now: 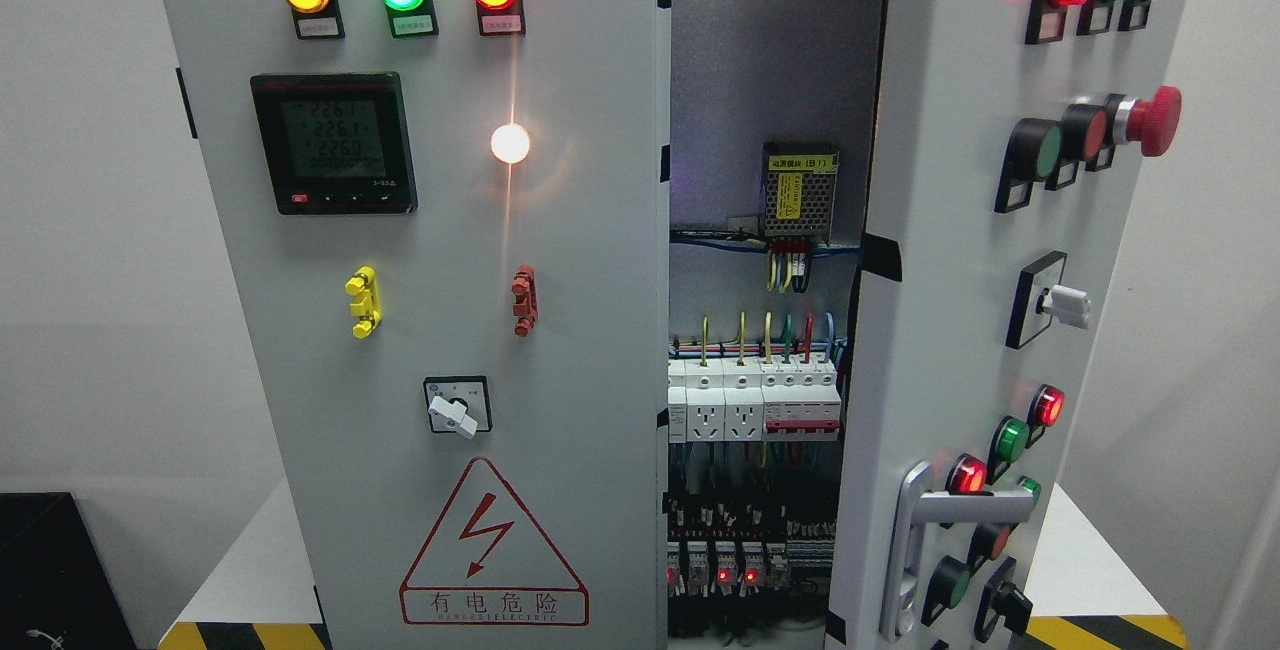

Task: Open door with both hands

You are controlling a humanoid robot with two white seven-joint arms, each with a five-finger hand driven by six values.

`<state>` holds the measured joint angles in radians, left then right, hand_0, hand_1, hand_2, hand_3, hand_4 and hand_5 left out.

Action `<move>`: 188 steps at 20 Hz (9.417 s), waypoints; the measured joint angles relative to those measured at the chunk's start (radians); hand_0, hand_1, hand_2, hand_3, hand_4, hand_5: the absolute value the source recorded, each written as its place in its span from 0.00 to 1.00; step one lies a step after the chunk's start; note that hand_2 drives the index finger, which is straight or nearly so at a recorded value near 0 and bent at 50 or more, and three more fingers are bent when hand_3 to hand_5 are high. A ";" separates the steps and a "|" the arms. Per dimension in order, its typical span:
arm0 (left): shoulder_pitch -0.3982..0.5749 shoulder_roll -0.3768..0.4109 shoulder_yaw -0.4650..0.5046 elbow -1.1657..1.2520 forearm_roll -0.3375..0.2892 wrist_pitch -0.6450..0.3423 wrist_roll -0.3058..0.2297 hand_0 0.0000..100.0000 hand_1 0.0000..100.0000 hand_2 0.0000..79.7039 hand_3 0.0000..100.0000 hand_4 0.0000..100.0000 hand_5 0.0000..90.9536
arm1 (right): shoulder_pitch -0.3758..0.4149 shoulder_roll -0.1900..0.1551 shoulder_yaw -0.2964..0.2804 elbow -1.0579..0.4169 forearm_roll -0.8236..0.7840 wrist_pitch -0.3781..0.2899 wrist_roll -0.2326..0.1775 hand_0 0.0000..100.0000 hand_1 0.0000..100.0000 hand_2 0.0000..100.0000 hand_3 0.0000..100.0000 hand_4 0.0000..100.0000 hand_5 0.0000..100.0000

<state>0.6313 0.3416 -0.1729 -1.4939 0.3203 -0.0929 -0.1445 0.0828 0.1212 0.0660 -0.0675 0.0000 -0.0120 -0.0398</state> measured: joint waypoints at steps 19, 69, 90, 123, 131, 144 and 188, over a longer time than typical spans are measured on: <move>-0.304 0.274 -0.120 -0.469 0.054 -0.089 0.002 0.00 0.00 0.00 0.00 0.00 0.00 | 0.000 0.000 0.000 0.000 0.000 0.000 -0.002 0.19 0.00 0.00 0.00 0.00 0.00; -1.678 0.179 -0.579 -0.426 1.094 0.333 0.002 0.00 0.00 0.00 0.00 0.00 0.00 | 0.000 0.000 0.000 0.000 0.000 0.000 -0.002 0.19 0.00 0.00 0.00 0.00 0.00; -1.746 0.098 -0.649 -0.388 1.120 0.330 0.007 0.00 0.00 0.00 0.00 0.00 0.00 | 0.000 0.000 0.000 0.000 0.000 0.000 -0.001 0.19 0.00 0.00 0.00 0.00 0.00; -1.800 -0.075 -0.737 -0.361 1.109 0.331 0.009 0.00 0.00 0.00 0.00 0.00 0.00 | 0.000 0.000 0.000 0.000 0.000 0.000 -0.001 0.19 0.00 0.00 0.00 0.00 0.00; -1.817 -0.167 -0.754 -0.314 1.080 0.333 0.011 0.00 0.00 0.00 0.00 0.00 0.00 | 0.000 0.000 0.000 0.000 0.000 0.000 -0.001 0.19 0.00 0.00 0.00 0.00 0.00; -1.875 -0.315 -0.795 -0.215 1.019 0.333 0.012 0.00 0.00 0.00 0.00 0.00 0.00 | 0.000 0.000 0.000 0.000 0.000 0.000 -0.001 0.19 0.00 0.00 0.00 0.00 0.00; -1.933 -0.349 -0.877 -0.119 0.969 0.319 0.013 0.00 0.00 0.00 0.00 0.00 0.00 | 0.000 0.000 0.000 0.000 0.000 0.000 -0.001 0.19 0.00 0.00 0.00 0.00 0.00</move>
<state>-1.3019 -0.0072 -1.0495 -1.6132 1.2889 0.2266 -0.1316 0.0828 0.1212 0.0660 -0.0676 0.0000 -0.0120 -0.0406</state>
